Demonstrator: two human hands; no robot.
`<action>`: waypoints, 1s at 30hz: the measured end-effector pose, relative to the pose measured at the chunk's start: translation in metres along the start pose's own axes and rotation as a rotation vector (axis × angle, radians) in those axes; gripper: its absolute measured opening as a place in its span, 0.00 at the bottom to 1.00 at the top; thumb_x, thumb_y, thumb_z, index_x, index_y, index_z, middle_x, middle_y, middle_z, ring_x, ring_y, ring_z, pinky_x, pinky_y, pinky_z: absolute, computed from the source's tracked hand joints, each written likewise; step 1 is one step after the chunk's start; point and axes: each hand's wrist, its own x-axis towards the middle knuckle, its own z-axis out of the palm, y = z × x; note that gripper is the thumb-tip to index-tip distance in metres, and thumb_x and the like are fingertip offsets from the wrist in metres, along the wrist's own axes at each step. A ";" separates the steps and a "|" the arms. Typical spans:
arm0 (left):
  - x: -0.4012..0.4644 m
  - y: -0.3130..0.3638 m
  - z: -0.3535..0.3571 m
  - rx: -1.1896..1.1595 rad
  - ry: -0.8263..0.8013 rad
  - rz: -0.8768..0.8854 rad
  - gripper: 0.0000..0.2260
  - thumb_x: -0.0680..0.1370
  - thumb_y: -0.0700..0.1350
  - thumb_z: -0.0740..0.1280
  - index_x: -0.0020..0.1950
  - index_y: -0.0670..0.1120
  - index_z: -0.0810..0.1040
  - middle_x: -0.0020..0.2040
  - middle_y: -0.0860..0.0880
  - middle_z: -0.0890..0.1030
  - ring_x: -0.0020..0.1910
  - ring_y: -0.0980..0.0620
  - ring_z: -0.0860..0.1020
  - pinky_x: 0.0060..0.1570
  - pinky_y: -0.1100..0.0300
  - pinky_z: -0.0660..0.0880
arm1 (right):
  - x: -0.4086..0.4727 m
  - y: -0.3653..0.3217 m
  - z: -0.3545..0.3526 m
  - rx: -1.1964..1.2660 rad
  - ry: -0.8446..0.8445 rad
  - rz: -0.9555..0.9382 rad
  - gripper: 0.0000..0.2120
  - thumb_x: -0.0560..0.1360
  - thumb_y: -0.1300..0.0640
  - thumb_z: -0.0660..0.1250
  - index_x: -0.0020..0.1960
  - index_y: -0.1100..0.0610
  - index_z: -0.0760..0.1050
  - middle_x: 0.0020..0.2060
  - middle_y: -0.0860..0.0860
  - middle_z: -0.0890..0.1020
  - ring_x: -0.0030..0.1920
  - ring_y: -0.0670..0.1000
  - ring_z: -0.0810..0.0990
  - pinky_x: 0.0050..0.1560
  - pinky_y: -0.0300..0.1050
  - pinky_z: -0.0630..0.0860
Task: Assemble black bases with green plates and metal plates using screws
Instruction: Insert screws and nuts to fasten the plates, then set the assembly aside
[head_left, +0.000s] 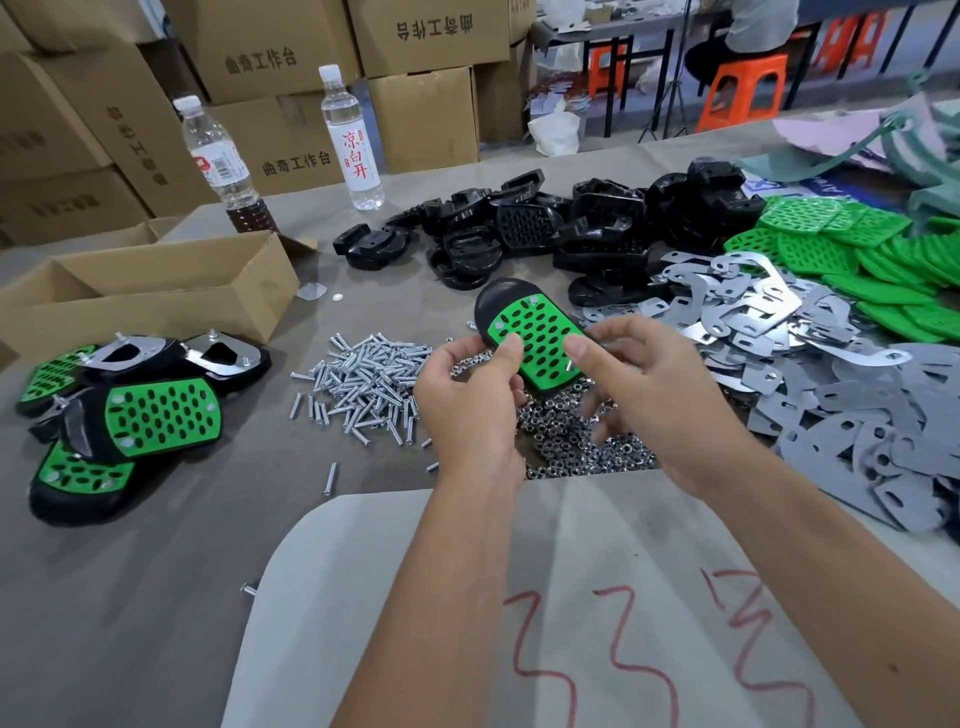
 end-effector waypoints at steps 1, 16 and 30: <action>0.000 0.000 0.000 -0.004 -0.001 -0.003 0.07 0.76 0.35 0.75 0.51 0.41 0.79 0.30 0.49 0.77 0.22 0.57 0.72 0.25 0.66 0.70 | -0.001 -0.002 0.001 0.059 -0.083 0.046 0.14 0.79 0.49 0.73 0.58 0.57 0.79 0.50 0.60 0.84 0.33 0.55 0.81 0.29 0.46 0.79; -0.001 -0.001 -0.001 0.099 -0.022 0.027 0.05 0.79 0.39 0.72 0.51 0.42 0.77 0.26 0.53 0.75 0.22 0.56 0.71 0.23 0.65 0.69 | -0.002 -0.003 -0.001 -0.026 -0.162 0.032 0.06 0.83 0.61 0.67 0.59 0.58 0.80 0.32 0.57 0.80 0.27 0.54 0.78 0.25 0.45 0.77; 0.005 0.000 0.000 0.126 -0.009 -0.044 0.14 0.81 0.41 0.69 0.38 0.46 0.69 0.27 0.52 0.71 0.22 0.53 0.66 0.22 0.66 0.60 | -0.007 -0.004 0.011 -0.133 -0.006 -0.042 0.11 0.80 0.65 0.71 0.60 0.57 0.76 0.33 0.54 0.83 0.26 0.50 0.80 0.27 0.52 0.82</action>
